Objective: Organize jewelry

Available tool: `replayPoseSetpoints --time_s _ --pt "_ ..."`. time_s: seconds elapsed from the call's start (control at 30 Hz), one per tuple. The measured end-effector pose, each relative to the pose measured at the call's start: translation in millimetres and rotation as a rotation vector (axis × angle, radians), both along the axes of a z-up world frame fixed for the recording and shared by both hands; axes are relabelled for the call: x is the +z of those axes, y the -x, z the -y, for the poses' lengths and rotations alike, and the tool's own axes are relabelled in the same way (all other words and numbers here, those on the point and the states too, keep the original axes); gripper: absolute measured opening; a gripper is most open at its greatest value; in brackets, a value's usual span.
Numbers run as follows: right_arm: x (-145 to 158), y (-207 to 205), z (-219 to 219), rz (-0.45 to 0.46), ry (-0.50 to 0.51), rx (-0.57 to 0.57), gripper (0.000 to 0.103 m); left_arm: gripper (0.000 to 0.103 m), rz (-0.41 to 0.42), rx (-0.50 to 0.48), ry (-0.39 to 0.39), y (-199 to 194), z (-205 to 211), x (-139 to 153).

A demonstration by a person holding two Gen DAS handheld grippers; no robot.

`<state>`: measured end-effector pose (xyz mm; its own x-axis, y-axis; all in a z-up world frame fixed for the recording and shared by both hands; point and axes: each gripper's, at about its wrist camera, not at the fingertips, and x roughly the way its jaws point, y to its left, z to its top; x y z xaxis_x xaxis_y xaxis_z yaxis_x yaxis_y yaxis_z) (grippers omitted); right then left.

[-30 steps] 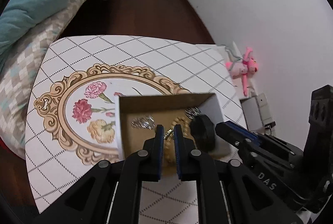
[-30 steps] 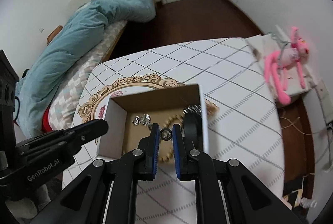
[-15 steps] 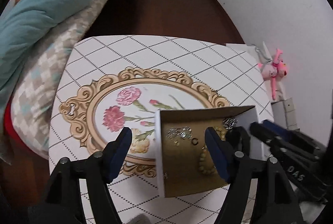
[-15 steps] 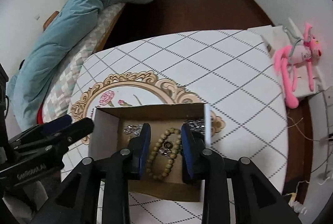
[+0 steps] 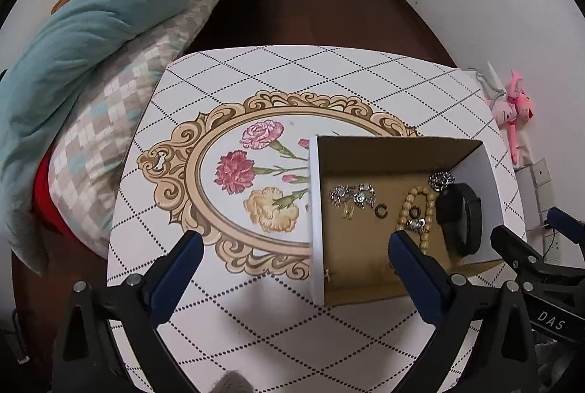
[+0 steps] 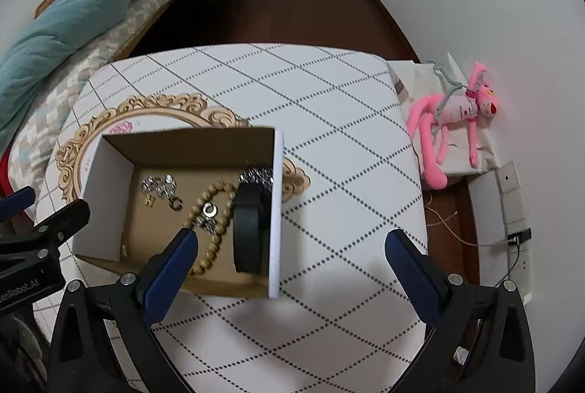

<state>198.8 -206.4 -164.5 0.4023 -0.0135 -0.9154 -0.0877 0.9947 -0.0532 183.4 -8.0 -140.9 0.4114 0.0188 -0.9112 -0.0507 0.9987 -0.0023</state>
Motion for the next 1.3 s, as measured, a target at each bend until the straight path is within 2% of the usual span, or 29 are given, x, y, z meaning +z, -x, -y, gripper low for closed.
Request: replayPoseSetpoints --time_s 0.23,0.37,0.73,0.97,1.3 --pt "18 22 5 0.026 -0.017 -0.022 0.103 0.103 0.03 -0.003 -0.016 23 7 25" --pt "45 45 8 0.075 -0.025 -0.025 0.103 0.103 0.07 -0.006 -0.016 45 11 52" --pt "149 124 20 0.257 -0.033 -0.048 0.103 0.103 0.207 0.007 0.001 110 17 134" --pt "201 166 23 0.347 -0.024 -0.048 0.103 0.103 0.285 -0.015 0.001 139 22 178" --pt "247 198 25 0.433 -0.04 -0.055 0.103 0.103 0.323 -0.005 0.018 162 21 207"
